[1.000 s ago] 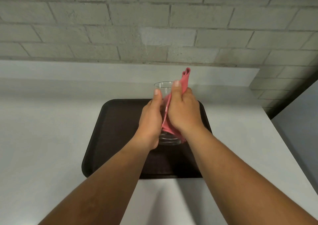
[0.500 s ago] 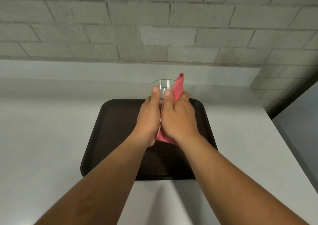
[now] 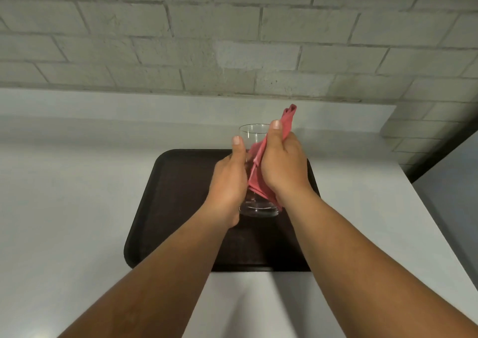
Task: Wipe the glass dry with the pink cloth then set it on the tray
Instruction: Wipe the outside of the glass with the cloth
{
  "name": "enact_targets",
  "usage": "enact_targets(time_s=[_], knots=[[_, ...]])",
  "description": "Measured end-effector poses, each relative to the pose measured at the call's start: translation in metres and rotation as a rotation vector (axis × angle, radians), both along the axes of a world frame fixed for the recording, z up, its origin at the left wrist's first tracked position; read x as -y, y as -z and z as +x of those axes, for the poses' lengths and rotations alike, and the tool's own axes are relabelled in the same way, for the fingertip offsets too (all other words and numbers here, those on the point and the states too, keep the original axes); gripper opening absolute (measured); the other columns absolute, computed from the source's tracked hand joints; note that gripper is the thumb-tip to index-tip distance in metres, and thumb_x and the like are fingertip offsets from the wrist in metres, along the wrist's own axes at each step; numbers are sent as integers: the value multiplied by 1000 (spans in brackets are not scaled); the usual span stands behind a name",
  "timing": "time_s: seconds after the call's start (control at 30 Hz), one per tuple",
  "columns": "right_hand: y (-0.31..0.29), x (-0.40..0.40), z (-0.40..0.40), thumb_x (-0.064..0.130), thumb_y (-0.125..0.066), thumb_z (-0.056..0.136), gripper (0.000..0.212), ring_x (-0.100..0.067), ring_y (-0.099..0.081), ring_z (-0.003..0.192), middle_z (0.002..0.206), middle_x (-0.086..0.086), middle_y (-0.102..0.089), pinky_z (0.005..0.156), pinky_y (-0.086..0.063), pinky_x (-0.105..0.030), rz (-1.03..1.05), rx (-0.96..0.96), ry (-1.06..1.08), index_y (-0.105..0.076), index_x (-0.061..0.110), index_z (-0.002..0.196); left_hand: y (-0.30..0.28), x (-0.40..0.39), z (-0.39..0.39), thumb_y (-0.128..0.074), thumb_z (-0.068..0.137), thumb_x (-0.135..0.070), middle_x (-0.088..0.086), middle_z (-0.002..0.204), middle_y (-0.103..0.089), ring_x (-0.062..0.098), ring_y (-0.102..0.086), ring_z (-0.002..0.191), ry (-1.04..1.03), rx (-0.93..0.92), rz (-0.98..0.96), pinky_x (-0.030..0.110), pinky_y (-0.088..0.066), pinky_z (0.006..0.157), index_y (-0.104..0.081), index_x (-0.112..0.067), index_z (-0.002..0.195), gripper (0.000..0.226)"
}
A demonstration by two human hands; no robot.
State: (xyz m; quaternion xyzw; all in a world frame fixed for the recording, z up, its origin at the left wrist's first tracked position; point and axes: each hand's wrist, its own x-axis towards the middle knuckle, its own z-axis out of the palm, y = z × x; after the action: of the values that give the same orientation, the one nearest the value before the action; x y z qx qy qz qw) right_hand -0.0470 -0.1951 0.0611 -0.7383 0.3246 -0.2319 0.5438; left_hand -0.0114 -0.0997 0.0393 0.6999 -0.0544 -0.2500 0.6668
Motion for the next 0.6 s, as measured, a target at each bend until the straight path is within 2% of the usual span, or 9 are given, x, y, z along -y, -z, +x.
enact_targets(time_s=[0.07,0.17,0.27,0.3,0.37,0.43,0.47,0.53,0.6], knots=[[-1,-1,2,66,-25,103,64,-9,-66,84,93,3,-69,66,-45,-26,-45,-6,-13,-62,15,115,-1,3,-6,-40,103,-74,0,107,-86,10,-83,95,50,-21,-2,35,-62,89,-75,-21,124,67],[0,-2,0,66,-25,103,62,-8,-65,86,95,5,-68,67,-44,-24,-1,-29,-46,-60,17,119,-5,5,-6,-42,107,-67,5,117,-84,17,-81,104,35,-73,-20,36,-63,91,-72,-18,130,62],[3,-4,-7,66,-28,103,53,-5,-64,89,100,10,-65,68,-43,-22,-4,-63,-132,-54,25,125,-12,0,-2,-45,108,-64,9,100,-88,24,-86,90,7,-211,-116,39,-69,73,-82,-16,118,61],[4,-5,-10,64,-31,103,48,-6,-65,91,103,10,-66,69,-43,-21,-39,-72,-165,-52,26,124,-14,-1,-1,-46,107,-65,10,95,-88,26,-86,88,-4,-242,-136,40,-69,72,-82,-15,115,62],[6,-9,-18,59,-38,103,45,-13,-67,105,116,4,-66,80,-50,-26,-122,-63,-224,-47,24,130,-17,-3,0,-47,105,-68,13,100,-88,29,-86,94,-11,-285,-167,47,-67,87,-82,-13,117,66],[8,-17,-28,56,-43,102,64,-20,-59,128,143,-5,-56,103,-50,-37,-202,-64,-298,-34,17,153,-19,-4,5,-46,104,-72,16,109,-87,31,-85,100,-5,-323,-203,48,-64,91,-81,-11,121,73],[7,-21,-34,55,-43,102,73,-21,-51,138,155,-7,-47,112,-45,-41,-235,-84,-334,-23,16,161,-19,-5,8,-45,103,-73,17,108,-86,31,-85,99,-7,-330,-212,46,-65,88,-81,-10,121,75],[8,-27,-43,54,-42,103,81,-22,-39,150,167,-8,-33,121,-37,-44,-277,-101,-378,-10,16,166,-20,-8,10,-45,102,-76,17,103,-87,31,-86,93,-15,-345,-224,41,-68,75,-79,-9,119,77],[6,-29,-45,52,-43,103,79,-24,-41,148,165,-10,-36,119,-39,-42,-288,-98,-354,-13,13,165,-21,-8,7,-44,102,-76,18,102,-87,31,-86,91,-15,-350,-230,38,-68,70,-79,-8,121,78]])
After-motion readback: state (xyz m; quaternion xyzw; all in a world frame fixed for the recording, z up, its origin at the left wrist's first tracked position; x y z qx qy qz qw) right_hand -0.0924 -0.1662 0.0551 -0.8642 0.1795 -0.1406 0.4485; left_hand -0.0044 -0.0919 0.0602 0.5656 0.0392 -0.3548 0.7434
